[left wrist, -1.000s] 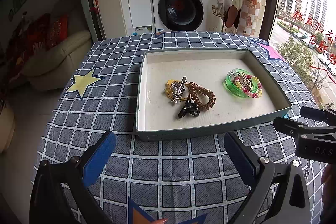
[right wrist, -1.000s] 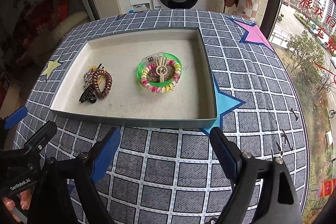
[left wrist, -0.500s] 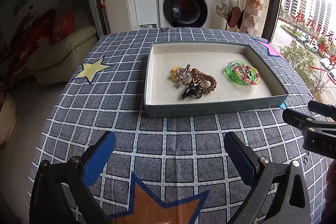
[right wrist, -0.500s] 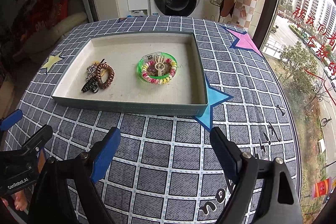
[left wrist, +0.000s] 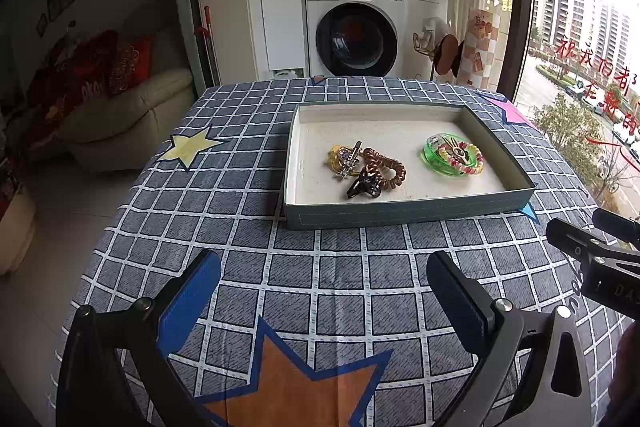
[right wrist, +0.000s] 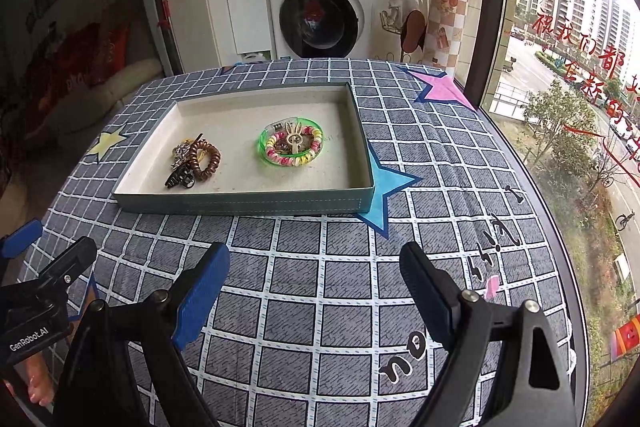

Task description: Organize jewelry

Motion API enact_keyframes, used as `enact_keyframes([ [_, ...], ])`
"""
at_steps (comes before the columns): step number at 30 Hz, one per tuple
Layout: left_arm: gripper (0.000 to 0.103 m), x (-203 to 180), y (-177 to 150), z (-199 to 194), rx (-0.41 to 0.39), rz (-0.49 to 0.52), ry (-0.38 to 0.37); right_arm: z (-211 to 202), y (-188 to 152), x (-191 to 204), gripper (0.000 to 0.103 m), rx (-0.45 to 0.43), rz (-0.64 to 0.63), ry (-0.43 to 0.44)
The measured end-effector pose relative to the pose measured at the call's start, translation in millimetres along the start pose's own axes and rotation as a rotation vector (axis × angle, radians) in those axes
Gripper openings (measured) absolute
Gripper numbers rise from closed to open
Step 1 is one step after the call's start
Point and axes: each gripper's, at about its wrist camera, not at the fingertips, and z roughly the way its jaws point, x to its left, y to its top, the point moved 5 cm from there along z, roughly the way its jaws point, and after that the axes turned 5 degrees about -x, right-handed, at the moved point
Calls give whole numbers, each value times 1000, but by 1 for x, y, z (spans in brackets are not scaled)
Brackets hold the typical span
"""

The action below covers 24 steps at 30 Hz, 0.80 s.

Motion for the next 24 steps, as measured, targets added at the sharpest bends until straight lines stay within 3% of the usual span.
enact_keyframes([
  [24,103,-12,3,-24,-115,15,9,-38,2,13,89,-200,-12,1],
])
